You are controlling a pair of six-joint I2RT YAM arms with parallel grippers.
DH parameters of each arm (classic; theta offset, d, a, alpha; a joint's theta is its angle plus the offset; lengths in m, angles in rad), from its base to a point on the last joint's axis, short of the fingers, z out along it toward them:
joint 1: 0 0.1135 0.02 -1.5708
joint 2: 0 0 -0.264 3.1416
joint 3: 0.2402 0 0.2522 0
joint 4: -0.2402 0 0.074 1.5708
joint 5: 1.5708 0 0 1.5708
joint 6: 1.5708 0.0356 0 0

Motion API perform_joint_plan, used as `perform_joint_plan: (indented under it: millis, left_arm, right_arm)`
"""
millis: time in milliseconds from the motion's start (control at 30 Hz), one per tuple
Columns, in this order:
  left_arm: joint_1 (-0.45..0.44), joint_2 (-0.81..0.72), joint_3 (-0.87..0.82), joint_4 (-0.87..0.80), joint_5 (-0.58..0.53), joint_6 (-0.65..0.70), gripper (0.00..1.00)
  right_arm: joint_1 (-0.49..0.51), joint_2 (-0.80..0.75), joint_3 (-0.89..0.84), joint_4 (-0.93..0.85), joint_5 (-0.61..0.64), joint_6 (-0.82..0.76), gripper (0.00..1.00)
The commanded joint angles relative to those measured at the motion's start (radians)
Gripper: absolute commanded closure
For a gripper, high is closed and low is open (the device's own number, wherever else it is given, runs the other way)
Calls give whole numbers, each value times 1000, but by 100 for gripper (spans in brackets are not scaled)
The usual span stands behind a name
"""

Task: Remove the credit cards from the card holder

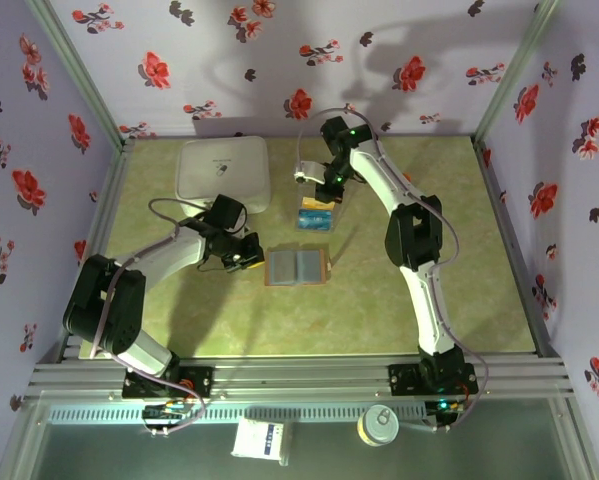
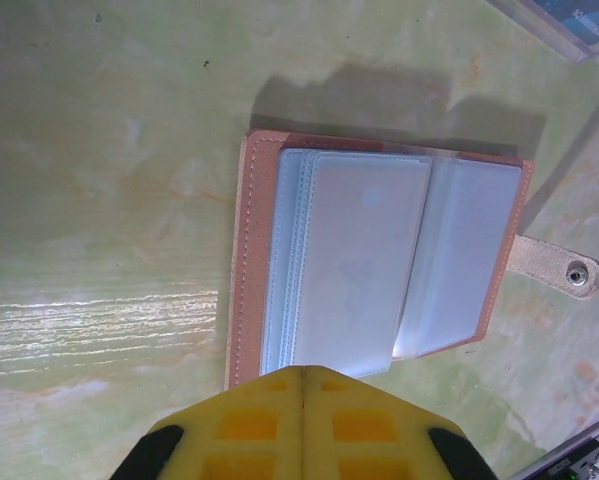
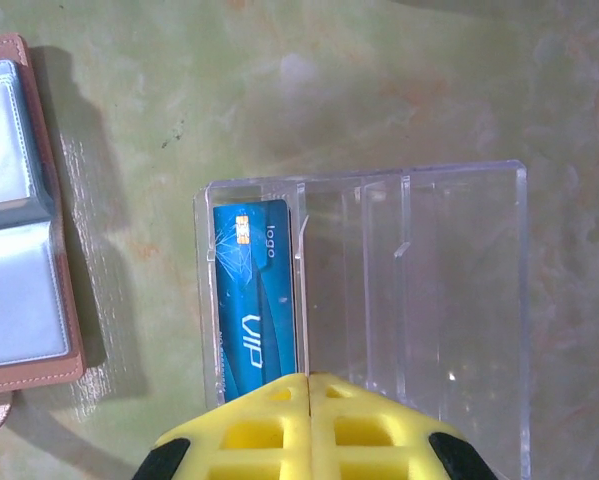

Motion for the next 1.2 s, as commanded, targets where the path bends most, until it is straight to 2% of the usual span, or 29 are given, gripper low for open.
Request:
perform_joint_plan:
  millis: [0,533,633,733,833,1167]
  left_arm:
    - [9,-22,-17,-20,-14,-10,95]
    - [10,0,-27,0,-17,-14,95]
    - [10,1,-24,2,-17,-14,96]
    - [12,0,-21,6,-19,-11,96]
    - [12,-2,-20,13,-23,-5,96]
    - [15,-6,-42,88,-31,-22,96]
  right_arm:
    - [-5,32,30,-63,-53,-32,100]
    - [-4,109,43,-89,-64,-27,100]
    - [-5,106,62,-95,-62,-20,88]
    - [-8,75,73,-70,-61,6,81]
    - [-13,24,43,3,-54,77,75]
    - [-12,-167,-278,370,-14,388,76]
